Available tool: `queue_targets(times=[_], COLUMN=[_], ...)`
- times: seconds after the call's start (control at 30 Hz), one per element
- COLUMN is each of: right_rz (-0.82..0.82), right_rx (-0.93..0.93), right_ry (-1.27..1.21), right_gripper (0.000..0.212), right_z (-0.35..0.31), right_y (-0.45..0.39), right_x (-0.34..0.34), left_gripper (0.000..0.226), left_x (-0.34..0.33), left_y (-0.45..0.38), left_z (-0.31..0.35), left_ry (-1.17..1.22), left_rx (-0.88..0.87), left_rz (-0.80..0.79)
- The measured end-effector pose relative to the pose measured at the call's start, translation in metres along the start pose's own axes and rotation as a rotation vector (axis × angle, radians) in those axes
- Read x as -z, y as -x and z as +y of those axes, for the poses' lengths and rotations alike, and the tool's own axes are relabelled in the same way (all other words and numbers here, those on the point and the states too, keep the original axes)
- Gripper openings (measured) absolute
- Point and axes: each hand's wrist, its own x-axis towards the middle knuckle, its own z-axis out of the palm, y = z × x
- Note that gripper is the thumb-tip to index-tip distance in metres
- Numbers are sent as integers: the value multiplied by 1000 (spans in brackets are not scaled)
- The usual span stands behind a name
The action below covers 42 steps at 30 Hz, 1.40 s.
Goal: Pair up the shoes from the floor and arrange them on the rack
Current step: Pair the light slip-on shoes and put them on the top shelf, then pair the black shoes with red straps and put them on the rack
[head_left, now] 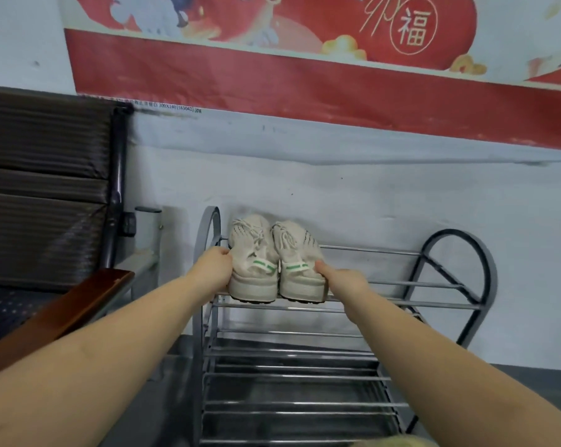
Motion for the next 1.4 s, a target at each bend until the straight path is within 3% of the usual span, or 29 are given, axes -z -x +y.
queue_targets(times=[0.5, 0.67, 0.73, 0.8, 0.93, 1.17, 1.27, 1.4], right_rz=[-71, -113, -105, -79, 18, -7, -81, -162], right_rx=[67, 118, 162, 206, 442, 647, 596, 486], right_ry=[327, 334, 368, 447, 897, 1234, 1252, 1224], right_gripper=[56, 55, 63, 71, 75, 74, 75, 77], right_z=[16, 18, 17, 15, 14, 63, 106, 179], right_y=[-46, -33, -22, -11, 21, 65, 81, 98], right_x=[-23, -19, -13, -4, 20, 60, 72, 86], left_gripper=[37, 35, 39, 44, 56, 64, 62, 66], left_x=[-21, -18, -16, -16, -17, -63, -97, -142], left_y=[-48, -39, -29, -18, 17, 79, 101, 125], left_z=[-13, -13, -8, -4, 8, -4, -30, -73], left_ry=[-87, -148, -159, -213, -646, -1190, -1256, -1257], left_rx=[45, 84, 79, -6, -371, -866, -869, -730], left_rz=[75, 9, -9, -8, 50, -179, -319, -472])
